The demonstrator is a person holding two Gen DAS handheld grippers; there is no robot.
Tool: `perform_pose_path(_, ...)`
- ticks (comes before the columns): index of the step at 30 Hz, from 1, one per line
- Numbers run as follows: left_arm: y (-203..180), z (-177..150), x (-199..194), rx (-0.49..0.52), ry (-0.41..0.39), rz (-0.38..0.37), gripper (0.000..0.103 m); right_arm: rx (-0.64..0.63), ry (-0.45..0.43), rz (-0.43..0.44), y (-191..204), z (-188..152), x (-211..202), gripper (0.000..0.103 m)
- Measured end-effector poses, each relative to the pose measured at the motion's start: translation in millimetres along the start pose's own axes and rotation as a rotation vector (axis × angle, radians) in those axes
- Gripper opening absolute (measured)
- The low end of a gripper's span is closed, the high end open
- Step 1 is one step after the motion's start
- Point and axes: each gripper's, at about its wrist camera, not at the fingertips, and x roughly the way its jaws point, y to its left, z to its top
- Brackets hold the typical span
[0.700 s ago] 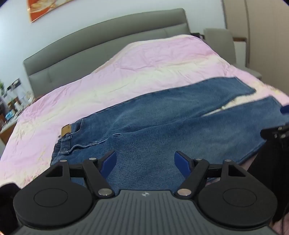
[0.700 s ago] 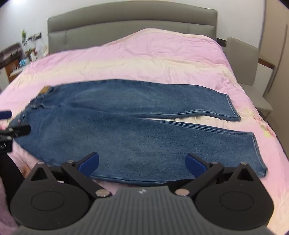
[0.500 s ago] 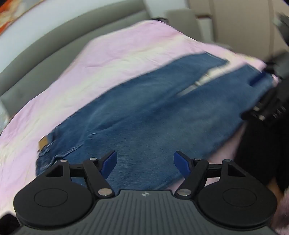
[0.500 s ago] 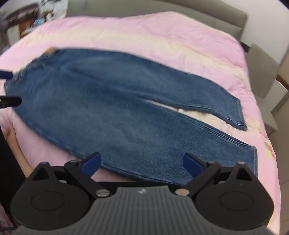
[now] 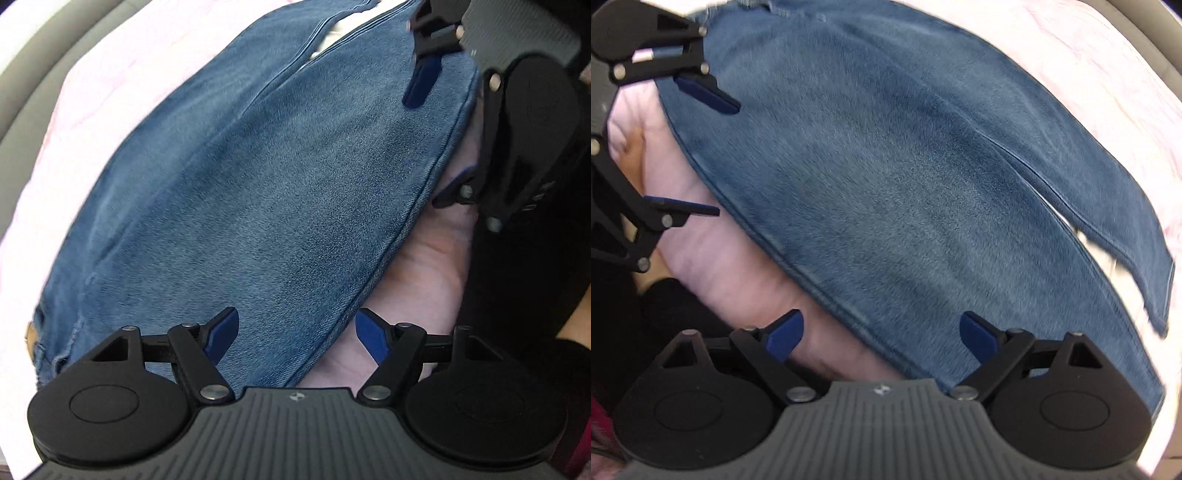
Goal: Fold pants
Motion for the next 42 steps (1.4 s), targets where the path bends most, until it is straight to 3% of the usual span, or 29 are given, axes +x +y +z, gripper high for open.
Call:
perform_pose_path(2, 4, -3, 2, -0.008, 0.001, -0.010, 0.085, -0.017, 0.021, -0.005, 2, 8, 15, 0.056)
perform_pose_path(5, 6, -6, 5, -0.017, 0.001, -0.008, 0.085, -0.046, 0.008, 0.003, -1, 15, 14, 0.019)
perform_pose_path(6, 8, -7, 4, -0.020, -0.004, -0.005, 0.085, -0.046, -0.008, 0.011, -3, 17, 10, 0.010)
perform_pose_path(7, 8, -8, 3, -0.024, -0.013, -0.002, 0.085, -0.035, -0.021, 0.010, -6, 18, 4, 0.009)
perform_pose_path(12, 21, -9, -7, -0.052, -0.068, 0.031, 0.085, 0.036, -0.122, -0.001, -35, 36, -32, 0.007)
perform_pose_path(14, 30, -8, -8, -0.058, -0.077, 0.072, 0.080, 0.062, -0.147, 0.003, -46, 47, -42, 0.007)
perform_pose_path(15, 35, -8, -7, -0.061, -0.068, 0.105, 0.066, 0.066, -0.154, 0.004, -49, 50, -48, 0.007)
perform_pose_path(16, 41, -7, -5, -0.070, -0.055, 0.140, 0.044, 0.067, -0.162, -0.003, -54, 54, -51, 0.007)
perform_pose_path(17, 47, -6, -5, -0.082, -0.051, 0.171, 0.035, 0.064, -0.167, -0.011, -57, 59, -52, 0.007)
perform_pose_path(19, 65, -6, -12, -0.138, -0.090, 0.174, 0.022, 0.063, -0.175, -0.024, -61, 74, -52, 0.007)
perform_pose_path(21, 85, -3, -21, -0.221, -0.139, 0.138, 0.017, 0.069, -0.180, -0.032, -72, 85, -48, 0.007)
perform_pose_path(24, 111, 9, -18, -0.318, -0.167, 0.119, 0.015, 0.094, -0.185, -0.033, -93, 103, -40, 0.007)
perform_pose_path(28, 135, 27, 12, -0.383, -0.114, 0.092, 0.013, 0.119, -0.136, -0.023, -112, 129, -11, 0.007)
perform_pose_path(34, 159, 18, 59, -0.494, -0.046, -0.022, 0.013, 0.122, -0.048, 0.011, -120, 145, 50, 0.008)
perform_pose_path(38, 166, 13, 61, -0.524, -0.044, -0.057, 0.019, 0.147, -0.033, 0.036, -126, 149, 56, 0.010)
perform_pose_path(39, 167, 11, 59, -0.526, -0.046, -0.067, 0.020, 0.149, -0.031, 0.043, -127, 150, 53, 0.013)
perform_pose_path(42, 169, 4, 55, -0.514, -0.056, -0.083, 0.026, 0.136, -0.031, 0.018, -133, 147, 41, 0.041)
